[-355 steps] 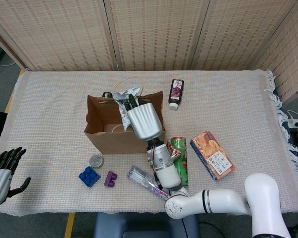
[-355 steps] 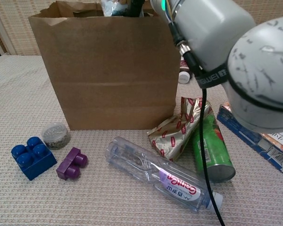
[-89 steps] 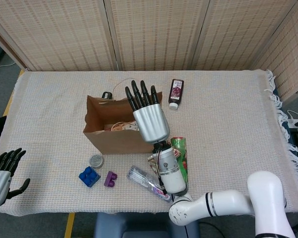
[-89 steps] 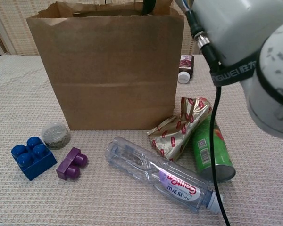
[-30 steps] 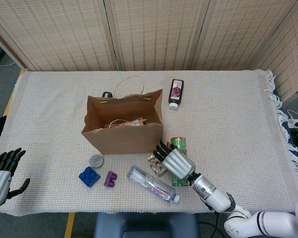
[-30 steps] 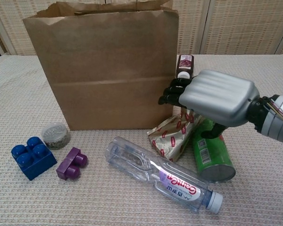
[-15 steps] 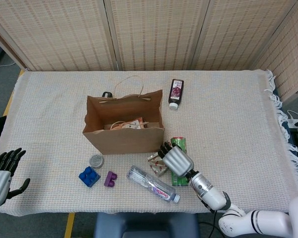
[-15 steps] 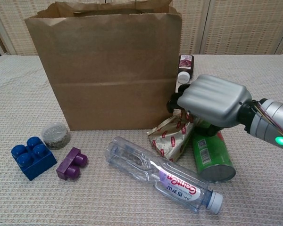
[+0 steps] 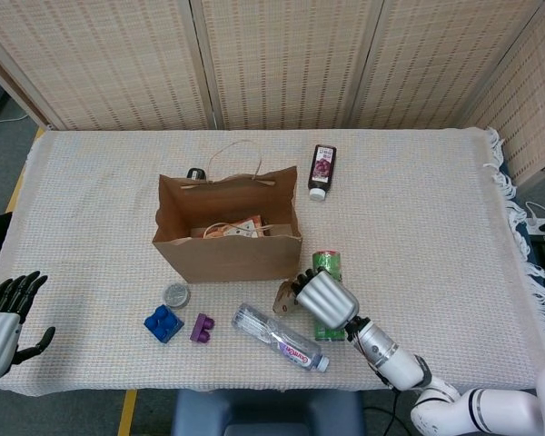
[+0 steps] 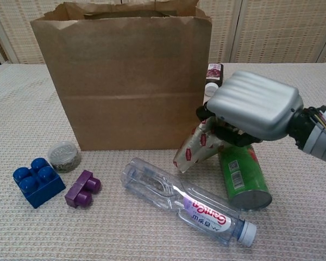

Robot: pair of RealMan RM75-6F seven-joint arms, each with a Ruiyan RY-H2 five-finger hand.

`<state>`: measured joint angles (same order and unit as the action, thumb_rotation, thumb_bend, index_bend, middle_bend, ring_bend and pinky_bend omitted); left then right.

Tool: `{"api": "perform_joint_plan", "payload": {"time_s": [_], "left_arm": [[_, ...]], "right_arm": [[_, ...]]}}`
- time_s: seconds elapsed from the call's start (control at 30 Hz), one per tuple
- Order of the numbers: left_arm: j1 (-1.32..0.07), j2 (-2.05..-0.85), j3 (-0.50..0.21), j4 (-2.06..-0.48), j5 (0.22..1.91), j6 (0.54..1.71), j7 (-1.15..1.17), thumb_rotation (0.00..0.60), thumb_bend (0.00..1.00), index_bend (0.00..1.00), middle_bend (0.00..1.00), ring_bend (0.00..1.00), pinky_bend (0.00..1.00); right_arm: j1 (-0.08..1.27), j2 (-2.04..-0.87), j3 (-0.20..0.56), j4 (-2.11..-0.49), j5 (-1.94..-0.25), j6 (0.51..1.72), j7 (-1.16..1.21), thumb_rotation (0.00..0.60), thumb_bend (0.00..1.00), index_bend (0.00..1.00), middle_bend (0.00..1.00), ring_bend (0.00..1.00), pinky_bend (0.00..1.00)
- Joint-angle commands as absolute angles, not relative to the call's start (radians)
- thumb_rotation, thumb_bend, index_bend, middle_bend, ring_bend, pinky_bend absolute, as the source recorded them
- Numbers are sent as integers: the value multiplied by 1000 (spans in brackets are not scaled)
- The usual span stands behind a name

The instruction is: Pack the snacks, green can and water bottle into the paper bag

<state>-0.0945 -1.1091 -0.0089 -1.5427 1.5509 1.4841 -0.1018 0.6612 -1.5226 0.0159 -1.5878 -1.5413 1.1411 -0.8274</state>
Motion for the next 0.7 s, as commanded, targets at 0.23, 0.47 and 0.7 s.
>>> {"api": "perform_joint_plan", "payload": {"time_s": [0.23,0.47,0.7], "left_arm": [[-94,-1110,-9,-1544,1549,1484,-95,600,347,55,0,0,0],[-95,-1111,-10,-1548,1548,1484,-81,600,347,55,0,0,0],[-95,-1113,-12,-1551,1544,1483,-69,600,347,55,0,0,0]], "right_arm": [[620,-1374,68,-1745,-1590,1250,-756,600,453,717,568,547,772],[603,-1298,152,-1831,-1610,1341,-657,600,453,720,571,547,773],[624,-1249,250,-1911,-1597,1359,-684,600,453,718,571,547,773]]}}
